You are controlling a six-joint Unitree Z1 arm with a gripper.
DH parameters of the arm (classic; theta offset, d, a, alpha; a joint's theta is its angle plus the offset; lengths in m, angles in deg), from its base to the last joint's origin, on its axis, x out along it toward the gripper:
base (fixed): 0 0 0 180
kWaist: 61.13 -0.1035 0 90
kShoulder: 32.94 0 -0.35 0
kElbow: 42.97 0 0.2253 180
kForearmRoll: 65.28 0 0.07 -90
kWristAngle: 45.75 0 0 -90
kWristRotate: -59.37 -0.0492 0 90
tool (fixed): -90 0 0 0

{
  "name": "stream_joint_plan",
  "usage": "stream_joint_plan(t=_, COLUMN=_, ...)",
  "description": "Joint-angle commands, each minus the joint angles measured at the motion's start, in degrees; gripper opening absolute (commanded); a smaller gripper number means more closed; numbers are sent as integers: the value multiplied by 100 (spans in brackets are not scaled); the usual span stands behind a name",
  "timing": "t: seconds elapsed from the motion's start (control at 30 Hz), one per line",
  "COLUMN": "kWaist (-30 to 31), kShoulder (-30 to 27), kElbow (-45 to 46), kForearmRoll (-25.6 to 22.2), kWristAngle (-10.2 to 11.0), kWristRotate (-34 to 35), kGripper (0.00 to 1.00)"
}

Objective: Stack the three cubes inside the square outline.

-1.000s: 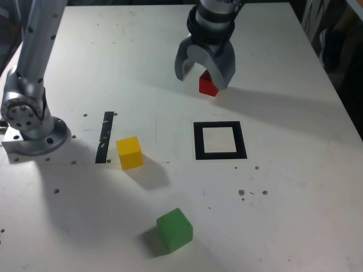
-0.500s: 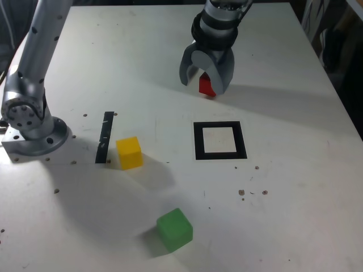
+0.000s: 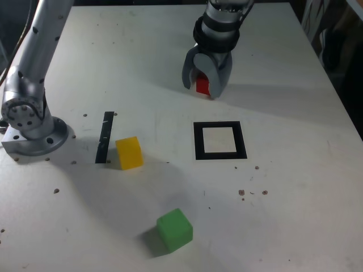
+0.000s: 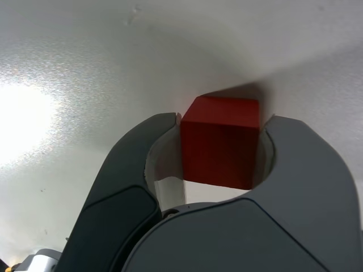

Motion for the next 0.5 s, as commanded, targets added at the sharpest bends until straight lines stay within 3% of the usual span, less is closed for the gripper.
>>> stream_joint_plan(t=0.0, kWaist=-16, kShoulder=40, kElbow=-47, kForearmRoll=-36, kWristAngle=-50, kWristRotate=-32, kGripper=33)
stream_joint_plan(t=0.2, kWaist=-3, kShoulder=-110, kElbow=-59, kForearmRoll=-106, kWristAngle=-238, kWristRotate=77, kGripper=29)
stream_joint_plan(t=0.3, kWaist=179, kShoulder=-441, kElbow=42, kForearmRoll=-269, kWristAngle=-363, kWristRotate=585, kGripper=29)
stream_joint_plan(t=0.47, kWaist=941, kShoulder=-1009, kElbow=64, kForearmRoll=-691, kWristAngle=-361, kWristRotate=1885, kGripper=29)
